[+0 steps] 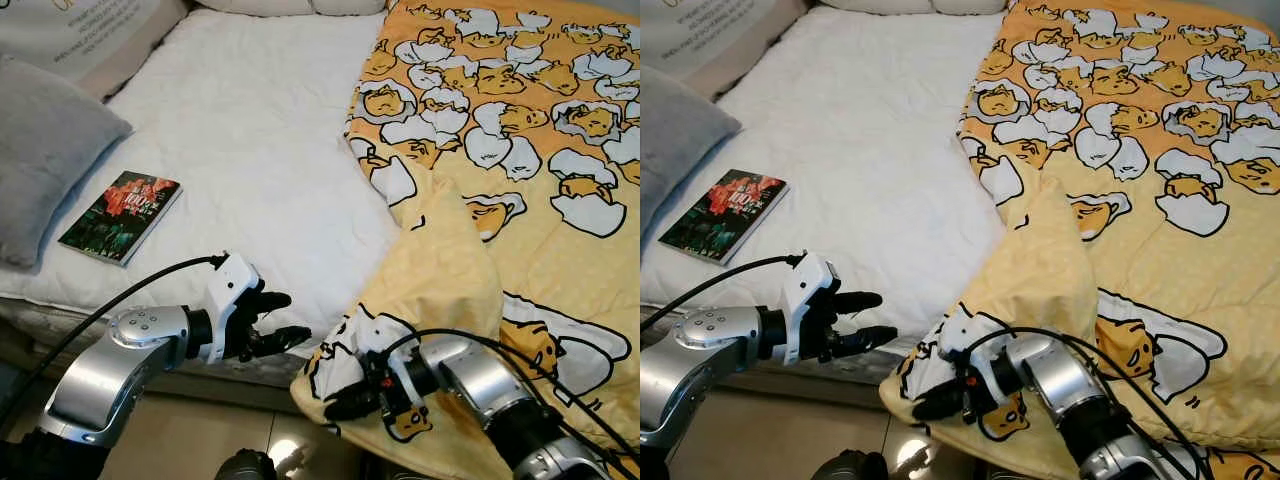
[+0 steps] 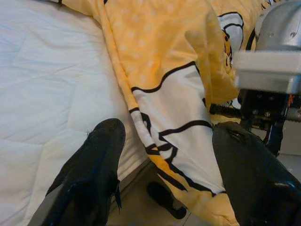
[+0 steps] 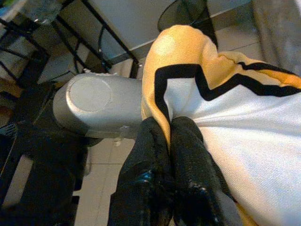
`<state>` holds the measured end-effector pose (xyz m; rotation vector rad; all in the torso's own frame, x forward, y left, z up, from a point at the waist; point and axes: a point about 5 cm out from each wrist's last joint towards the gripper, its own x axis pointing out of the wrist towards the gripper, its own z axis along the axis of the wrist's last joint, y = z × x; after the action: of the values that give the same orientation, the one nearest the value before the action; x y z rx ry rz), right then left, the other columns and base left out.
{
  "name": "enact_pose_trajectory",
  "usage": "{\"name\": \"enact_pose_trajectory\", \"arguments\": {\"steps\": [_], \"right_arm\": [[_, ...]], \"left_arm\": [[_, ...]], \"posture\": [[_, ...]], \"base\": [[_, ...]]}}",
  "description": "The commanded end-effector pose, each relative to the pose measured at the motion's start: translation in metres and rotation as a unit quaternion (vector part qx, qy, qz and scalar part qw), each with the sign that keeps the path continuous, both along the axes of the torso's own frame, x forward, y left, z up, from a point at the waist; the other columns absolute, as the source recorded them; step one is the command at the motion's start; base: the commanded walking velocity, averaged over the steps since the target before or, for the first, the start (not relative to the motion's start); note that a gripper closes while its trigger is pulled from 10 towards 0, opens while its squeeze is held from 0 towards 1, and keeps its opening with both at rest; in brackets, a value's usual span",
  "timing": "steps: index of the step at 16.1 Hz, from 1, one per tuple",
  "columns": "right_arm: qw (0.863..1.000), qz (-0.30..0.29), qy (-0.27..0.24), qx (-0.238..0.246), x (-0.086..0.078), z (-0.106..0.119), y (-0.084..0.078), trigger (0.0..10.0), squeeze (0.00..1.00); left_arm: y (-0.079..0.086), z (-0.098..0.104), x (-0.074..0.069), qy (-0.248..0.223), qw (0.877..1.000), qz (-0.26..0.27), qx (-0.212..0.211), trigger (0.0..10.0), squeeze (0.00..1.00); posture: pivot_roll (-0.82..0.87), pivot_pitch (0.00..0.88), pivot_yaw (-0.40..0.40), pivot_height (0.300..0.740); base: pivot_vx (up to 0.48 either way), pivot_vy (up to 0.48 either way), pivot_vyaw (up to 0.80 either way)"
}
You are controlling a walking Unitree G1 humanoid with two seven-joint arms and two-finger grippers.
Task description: Clean up the room
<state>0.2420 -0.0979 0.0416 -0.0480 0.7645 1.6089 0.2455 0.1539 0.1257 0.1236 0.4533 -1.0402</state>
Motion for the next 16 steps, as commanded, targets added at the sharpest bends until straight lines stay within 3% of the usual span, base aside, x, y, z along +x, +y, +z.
{"name": "enact_pose_trajectory", "arguments": {"steps": [1,6,8,10,11,12,14,15,16], "right_arm": [[1.0,-0.012,-0.016,0.009,0.003,0.006,0.0,10.0,1.0],[0.999,-0.014,-0.026,0.018,0.003,0.019,-0.001,10.0,1.0],[0.998,-0.032,-0.061,0.013,0.009,0.022,-0.001,10.0,1.0],[0.984,-0.121,-0.127,-0.015,0.03,0.023,-0.01,10.0,1.0],[0.97,-0.182,-0.158,-0.029,0.043,0.026,-0.018,10.0,1.0],[0.955,-0.245,-0.165,-0.029,0.053,0.032,-0.028,10.0,1.0],[0.943,-0.282,-0.174,-0.029,0.058,0.036,-0.038,10.0,1.0],[0.932,-0.309,-0.186,-0.036,0.06,0.038,-0.047,10.0,1.0],[0.911,-0.355,-0.203,-0.064,0.059,0.037,-0.065,10.0,1.0]], "left_arm": [[-0.001,0.002,-0.002,0.0,1.0,-0.008,0.002,10.0,0.0],[-0.003,0.002,0.002,-0.002,1.0,-0.008,-0.002,10.0,0.0],[-0.003,0.002,0.003,-0.004,1.0,-0.007,-0.002,10.0,0.0],[-0.004,0.002,0.005,-0.012,1.0,0.003,-0.001,10.0,0.0],[-0.004,0.001,0.008,-0.02,1.0,0.017,-0.002,10.0,0.0],[-0.007,-0.001,0.015,-0.029,0.999,0.041,-0.015,10.0,0.0],[-0.011,-0.003,0.023,-0.032,0.997,0.068,-0.035,10.0,0.0],[-0.016,-0.006,0.03,-0.026,0.995,0.08,-0.05,10.0,1.0],[-0.033,-0.015,0.039,-0.026,0.997,0.049,-0.048,10.0,1.0]], "posture": [[0.0,0.126,0.018,0.74],[-0.01,0.117,0.019,0.74],[-0.01,0.113,0.02,0.74],[-0.01,0.11,0.017,0.74],[-0.01,0.109,0.012,0.74],[-0.01,0.107,0.007,0.74],[-0.01,0.105,0.004,0.74],[-0.02,0.105,0.006,0.74],[-0.04,0.101,0.008,0.74]], "base": [[0.0,0.0,0.0],[0.0,0.0,0.0],[0.0,0.0,0.0],[0.0,0.0,0.0],[0.0,0.0,0.0],[0.0,0.0,0.0],[0.0,0.0,0.0],[0.0,0.0,0.0],[0.0,0.0,0.0]]}}
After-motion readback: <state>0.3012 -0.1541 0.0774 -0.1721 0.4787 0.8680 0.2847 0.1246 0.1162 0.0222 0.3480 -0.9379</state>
